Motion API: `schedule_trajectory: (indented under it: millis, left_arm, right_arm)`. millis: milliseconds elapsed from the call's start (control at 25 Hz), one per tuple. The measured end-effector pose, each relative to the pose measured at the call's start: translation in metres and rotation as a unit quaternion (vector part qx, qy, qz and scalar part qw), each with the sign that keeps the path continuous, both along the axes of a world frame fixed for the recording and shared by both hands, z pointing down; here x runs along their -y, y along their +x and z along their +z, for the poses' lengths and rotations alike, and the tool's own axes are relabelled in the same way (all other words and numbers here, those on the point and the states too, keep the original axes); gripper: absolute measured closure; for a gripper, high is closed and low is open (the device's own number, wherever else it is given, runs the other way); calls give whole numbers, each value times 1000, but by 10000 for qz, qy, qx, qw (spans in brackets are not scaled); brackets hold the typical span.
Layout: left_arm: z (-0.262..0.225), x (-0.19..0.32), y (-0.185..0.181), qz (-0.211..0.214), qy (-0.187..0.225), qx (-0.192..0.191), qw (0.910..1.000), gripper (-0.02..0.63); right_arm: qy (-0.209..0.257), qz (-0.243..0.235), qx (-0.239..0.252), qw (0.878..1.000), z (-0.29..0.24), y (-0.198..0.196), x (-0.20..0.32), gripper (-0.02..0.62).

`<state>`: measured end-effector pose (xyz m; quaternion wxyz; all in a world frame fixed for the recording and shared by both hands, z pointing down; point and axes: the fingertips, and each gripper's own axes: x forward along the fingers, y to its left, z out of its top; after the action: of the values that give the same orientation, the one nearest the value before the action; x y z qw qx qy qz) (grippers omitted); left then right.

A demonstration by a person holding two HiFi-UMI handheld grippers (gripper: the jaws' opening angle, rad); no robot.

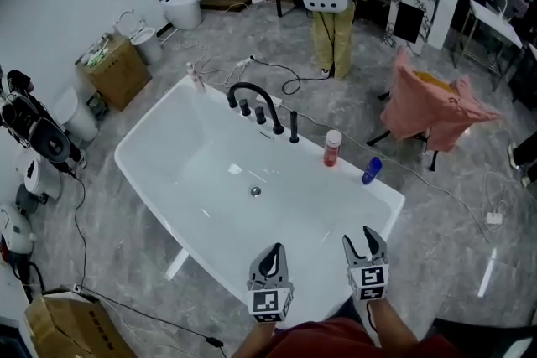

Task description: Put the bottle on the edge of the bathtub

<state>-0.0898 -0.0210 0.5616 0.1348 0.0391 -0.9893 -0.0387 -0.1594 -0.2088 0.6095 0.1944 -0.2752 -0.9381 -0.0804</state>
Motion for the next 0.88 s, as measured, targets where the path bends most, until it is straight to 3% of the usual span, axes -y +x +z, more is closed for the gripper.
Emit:
schedule_trajectory:
  millis: [280,600,880]
  left_arm:
    - [-64,-22,-1,145,-243,695,9972,601]
    - [-157,-31,3,286,-581,1736,9827,601]
    - [-200,-34,7,344,-697,2152,9735,601]
  right_arm:
    - [-144,91,961,9952,-102,10,-12,367]
    - [-261,391,2157,9753,-223,5,11,367]
    - [-403,453,2515,9660,-263,19,16,367]
